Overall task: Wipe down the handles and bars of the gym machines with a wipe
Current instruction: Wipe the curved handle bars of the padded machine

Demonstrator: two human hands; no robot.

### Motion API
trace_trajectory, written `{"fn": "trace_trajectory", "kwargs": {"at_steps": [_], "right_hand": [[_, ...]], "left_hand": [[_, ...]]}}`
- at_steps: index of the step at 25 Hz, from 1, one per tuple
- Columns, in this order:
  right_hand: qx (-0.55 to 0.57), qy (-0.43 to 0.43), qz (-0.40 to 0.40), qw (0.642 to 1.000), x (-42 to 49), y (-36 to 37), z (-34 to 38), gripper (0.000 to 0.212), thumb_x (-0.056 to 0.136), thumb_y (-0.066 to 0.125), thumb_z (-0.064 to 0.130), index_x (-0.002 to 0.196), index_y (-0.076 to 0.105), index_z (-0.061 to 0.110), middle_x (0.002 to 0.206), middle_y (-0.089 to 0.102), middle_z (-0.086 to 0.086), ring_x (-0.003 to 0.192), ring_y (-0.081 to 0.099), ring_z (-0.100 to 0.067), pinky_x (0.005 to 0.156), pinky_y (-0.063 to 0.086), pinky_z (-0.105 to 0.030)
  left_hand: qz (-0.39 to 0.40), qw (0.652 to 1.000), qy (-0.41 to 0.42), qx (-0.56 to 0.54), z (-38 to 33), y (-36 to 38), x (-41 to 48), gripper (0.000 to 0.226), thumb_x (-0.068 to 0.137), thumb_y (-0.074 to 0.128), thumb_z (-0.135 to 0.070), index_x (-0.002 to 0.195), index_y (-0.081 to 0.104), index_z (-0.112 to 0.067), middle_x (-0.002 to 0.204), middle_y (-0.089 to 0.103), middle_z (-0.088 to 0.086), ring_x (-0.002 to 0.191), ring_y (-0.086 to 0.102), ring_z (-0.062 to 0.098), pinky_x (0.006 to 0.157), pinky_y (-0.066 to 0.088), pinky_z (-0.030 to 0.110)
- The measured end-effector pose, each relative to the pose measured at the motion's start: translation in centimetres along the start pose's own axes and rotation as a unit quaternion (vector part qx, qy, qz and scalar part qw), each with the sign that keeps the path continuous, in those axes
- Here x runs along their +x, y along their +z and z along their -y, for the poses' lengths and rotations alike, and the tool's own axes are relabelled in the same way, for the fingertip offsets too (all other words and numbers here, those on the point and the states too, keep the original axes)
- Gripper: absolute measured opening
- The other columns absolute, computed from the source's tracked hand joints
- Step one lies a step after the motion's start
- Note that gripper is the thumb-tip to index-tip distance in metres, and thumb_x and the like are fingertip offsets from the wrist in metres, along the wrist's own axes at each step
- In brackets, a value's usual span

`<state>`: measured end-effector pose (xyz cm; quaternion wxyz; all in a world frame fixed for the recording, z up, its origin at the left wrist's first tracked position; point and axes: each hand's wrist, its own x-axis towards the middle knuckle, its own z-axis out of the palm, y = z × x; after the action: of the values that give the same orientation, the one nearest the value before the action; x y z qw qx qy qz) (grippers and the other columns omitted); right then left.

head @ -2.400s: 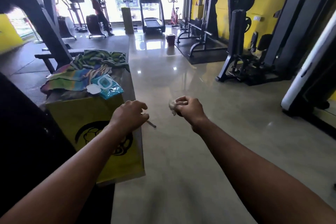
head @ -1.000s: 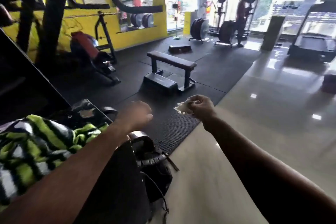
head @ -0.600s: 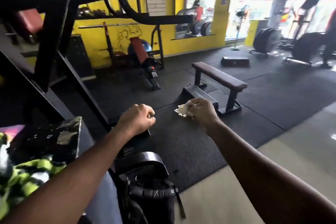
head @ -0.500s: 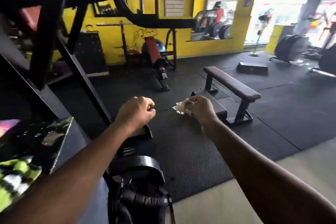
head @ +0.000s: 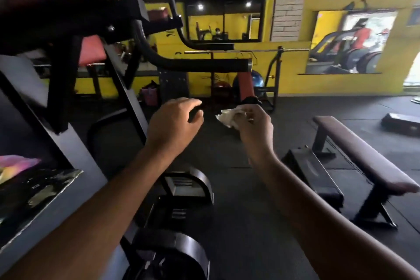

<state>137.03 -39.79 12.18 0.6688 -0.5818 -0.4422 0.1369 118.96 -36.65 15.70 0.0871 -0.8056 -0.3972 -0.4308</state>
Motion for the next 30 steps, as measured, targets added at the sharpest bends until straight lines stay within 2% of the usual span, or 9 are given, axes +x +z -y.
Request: {"fn": "trace_trajectory", "kwargs": {"at_steps": [3,7,11,14,16,20,23,27,30], "right_hand": [[0.067,-0.025,0.003,0.997,3.4,-0.2,0.9,0.012,0.086,0.065,0.017,0.095,0.068,0.024,0.087,0.067,0.012,0.079,0.062,-0.001,0.065,0.05,-0.018],[0.137,0.014,0.036,0.99,9.3,-1.2,-1.2,0.01,0.086,0.063,0.015,0.091,0.068,0.023,0.087,0.07,0.006,0.083,0.065,-0.009,0.07,0.054,-0.029],[0.21,0.027,0.085,0.974,13.7,-2.3,-4.2,0.01,0.086,0.063,0.015,0.094,0.068,0.02,0.09,0.071,-0.002,0.079,0.064,-0.01,0.067,0.05,-0.025],[0.267,-0.005,0.145,0.953,17.5,-3.0,-5.0,0.013,0.086,0.065,0.013,0.092,0.067,0.024,0.092,0.071,-0.002,0.08,0.063,-0.013,0.066,0.052,-0.027],[0.287,-0.013,0.173,0.942,19.8,-2.8,-4.9,0.016,0.085,0.063,0.011,0.091,0.066,0.025,0.092,0.071,-0.003,0.08,0.063,-0.014,0.07,0.055,-0.036],[0.311,-0.021,0.181,0.933,23.2,-1.0,-4.8,0.015,0.085,0.061,0.009,0.086,0.064,0.024,0.087,0.07,0.001,0.08,0.065,-0.016,0.078,0.056,-0.045],[0.385,-0.009,0.244,0.89,25.6,1.2,-5.4,0.013,0.085,0.061,0.008,0.086,0.064,0.02,0.089,0.07,-0.005,0.08,0.065,-0.019,0.077,0.056,-0.044],[0.487,-0.029,0.38,0.786,26.7,3.8,-5.5,0.012,0.086,0.059,0.001,0.093,0.065,0.007,0.089,0.065,-0.011,0.081,0.061,-0.024,0.078,0.053,-0.047],[0.521,-0.075,0.458,0.717,26.8,4.6,-5.7,0.018,0.092,0.053,0.004,0.105,0.064,-0.002,0.1,0.064,-0.016,0.09,0.063,-0.029,0.081,0.052,-0.05]], "left_hand": [[-0.019,1.0,-0.004,0.014,-2.0,0.7,2.5,0.035,0.094,0.06,-0.03,0.124,0.065,-0.014,0.117,0.069,0.003,0.107,0.064,0.015,0.084,0.056,0.034],[-0.051,0.997,0.0,0.066,-6.3,2.5,6.0,0.035,0.093,0.061,-0.03,0.123,0.066,-0.012,0.117,0.069,0.003,0.106,0.064,0.015,0.084,0.055,0.032],[-0.084,0.99,-0.011,0.113,-10.6,5.9,8.7,0.035,0.092,0.062,-0.029,0.121,0.067,-0.01,0.114,0.07,0.004,0.105,0.065,0.018,0.084,0.056,0.037],[-0.106,0.978,-0.05,0.171,-13.7,9.1,10.4,0.037,0.091,0.062,-0.03,0.12,0.067,-0.008,0.112,0.07,0.004,0.103,0.064,0.02,0.085,0.055,0.037],[-0.11,0.97,-0.088,0.199,-15.0,10.6,11.6,0.039,0.091,0.063,-0.031,0.123,0.066,-0.007,0.116,0.069,0.005,0.106,0.063,0.022,0.088,0.054,0.038],[-0.132,0.953,-0.13,0.24,-15.9,12.8,13.7,0.038,0.09,0.065,-0.028,0.122,0.066,-0.008,0.115,0.069,0.005,0.105,0.065,0.023,0.089,0.054,0.039],[-0.139,0.933,-0.156,0.292,-15.5,14.8,15.3,0.037,0.091,0.064,-0.03,0.122,0.067,-0.011,0.114,0.07,0.002,0.102,0.065,0.02,0.086,0.055,0.037],[-0.179,0.888,-0.167,0.389,-14.7,16.3,16.2,0.023,0.092,0.063,-0.029,0.1,0.074,-0.011,0.091,0.071,0.001,0.082,0.064,0.019,0.071,0.052,0.032],[-0.194,0.862,-0.191,0.428,-15.0,17.1,16.9,0.022,0.089,0.065,-0.03,0.096,0.074,-0.011,0.089,0.07,0.003,0.081,0.063,0.022,0.071,0.049,0.033]]}}
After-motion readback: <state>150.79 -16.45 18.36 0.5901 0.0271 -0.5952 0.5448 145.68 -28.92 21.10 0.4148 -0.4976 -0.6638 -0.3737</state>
